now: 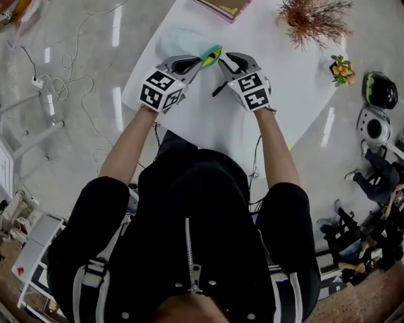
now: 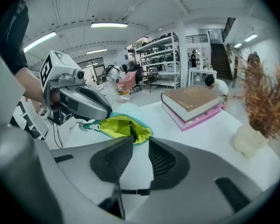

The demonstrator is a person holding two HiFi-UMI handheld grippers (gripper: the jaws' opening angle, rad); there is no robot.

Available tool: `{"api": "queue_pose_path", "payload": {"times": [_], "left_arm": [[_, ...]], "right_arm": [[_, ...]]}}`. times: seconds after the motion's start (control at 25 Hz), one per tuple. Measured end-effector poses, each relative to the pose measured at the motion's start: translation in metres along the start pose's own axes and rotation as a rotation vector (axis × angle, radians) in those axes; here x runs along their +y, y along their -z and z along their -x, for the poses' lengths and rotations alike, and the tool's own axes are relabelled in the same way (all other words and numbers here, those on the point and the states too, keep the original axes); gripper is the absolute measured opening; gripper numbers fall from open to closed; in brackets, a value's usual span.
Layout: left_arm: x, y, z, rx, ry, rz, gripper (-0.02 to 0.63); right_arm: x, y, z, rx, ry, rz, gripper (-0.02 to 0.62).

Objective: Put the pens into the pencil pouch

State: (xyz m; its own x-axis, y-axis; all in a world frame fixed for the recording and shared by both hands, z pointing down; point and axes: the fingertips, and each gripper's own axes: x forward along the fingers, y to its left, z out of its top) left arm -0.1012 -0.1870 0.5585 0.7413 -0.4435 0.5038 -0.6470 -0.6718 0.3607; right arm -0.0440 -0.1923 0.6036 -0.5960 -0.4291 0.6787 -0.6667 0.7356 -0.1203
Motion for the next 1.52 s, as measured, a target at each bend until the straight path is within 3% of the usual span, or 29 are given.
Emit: {"api": "queue_pose_path", "payload": {"times": [0.24, 0.4, 0.52, 0.64, 0.8, 1.28, 1.36, 1.52], "left_arm": [[0.004, 0.005, -0.003, 0.020, -0.012, -0.009, 0.038], [0.009, 0.008, -0.004, 0.031, -0.029, -0.014, 0.038], [0.010, 0.011, -0.005, 0.038, -0.032, -0.017, 0.038], [0.009, 0.012, -0.006, 0.042, -0.030, -0.026, 0.038], [0.007, 0.015, -0.008, 0.051, -0.028, -0.033, 0.038], [0.011, 0.015, -0.005, 0.052, -0.012, -0.019, 0.038], [0.010, 0.016, -0.005, 0.050, -0.014, -0.013, 0.038], [0.012, 0.016, -0.003, 0.045, -0.014, -0.003, 0.038]], "right_arm": [[-0.017, 0.039, 0.023, 0.025, 0.096, -0.170, 0.129], [-0.022, 0.064, 0.034, 0.045, 0.161, -0.234, 0.143], [-0.016, 0.079, 0.037, 0.065, 0.161, -0.251, 0.152], [-0.008, 0.088, 0.035, 0.121, 0.116, -0.151, 0.169], [-0.002, 0.104, 0.033, 0.226, 0.016, 0.072, 0.190], [0.009, 0.114, 0.006, 0.395, -0.220, 0.601, 0.265], [0.011, 0.119, 0.001, 0.424, -0.252, 0.642, 0.265], [0.008, 0.116, -0.006, 0.429, -0.255, 0.561, 0.260]]}}
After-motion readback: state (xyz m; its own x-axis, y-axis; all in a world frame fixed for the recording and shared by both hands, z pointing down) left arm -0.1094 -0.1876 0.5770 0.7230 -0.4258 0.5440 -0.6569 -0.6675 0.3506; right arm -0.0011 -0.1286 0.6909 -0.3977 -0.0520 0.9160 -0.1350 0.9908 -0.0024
